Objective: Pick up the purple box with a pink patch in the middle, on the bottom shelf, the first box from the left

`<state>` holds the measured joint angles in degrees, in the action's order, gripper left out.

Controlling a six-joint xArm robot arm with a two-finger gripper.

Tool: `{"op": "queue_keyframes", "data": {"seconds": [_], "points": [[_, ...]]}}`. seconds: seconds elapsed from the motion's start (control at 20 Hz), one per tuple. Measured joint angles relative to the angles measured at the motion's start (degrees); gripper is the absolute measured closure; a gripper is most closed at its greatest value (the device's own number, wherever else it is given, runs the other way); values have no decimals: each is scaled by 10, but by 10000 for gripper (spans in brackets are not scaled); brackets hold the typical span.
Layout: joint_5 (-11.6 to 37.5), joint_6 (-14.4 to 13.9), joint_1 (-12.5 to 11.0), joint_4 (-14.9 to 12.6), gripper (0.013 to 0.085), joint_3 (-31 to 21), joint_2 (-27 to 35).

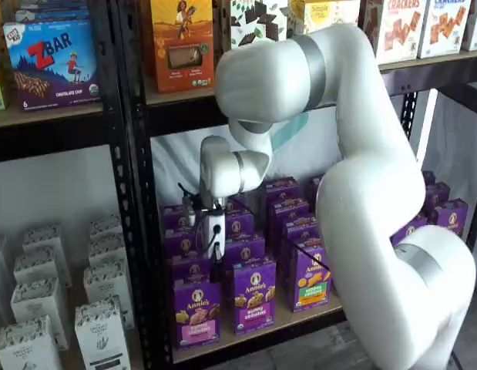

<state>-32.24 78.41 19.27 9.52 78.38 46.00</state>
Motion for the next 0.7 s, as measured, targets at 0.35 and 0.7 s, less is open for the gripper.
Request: {"op": "queue_keyframes", "data": {"seconds": [0.35, 0.7], "points": [[5, -14, 4, -12, 130, 23, 23], [6, -26, 3, -27, 130, 48, 50]]}}
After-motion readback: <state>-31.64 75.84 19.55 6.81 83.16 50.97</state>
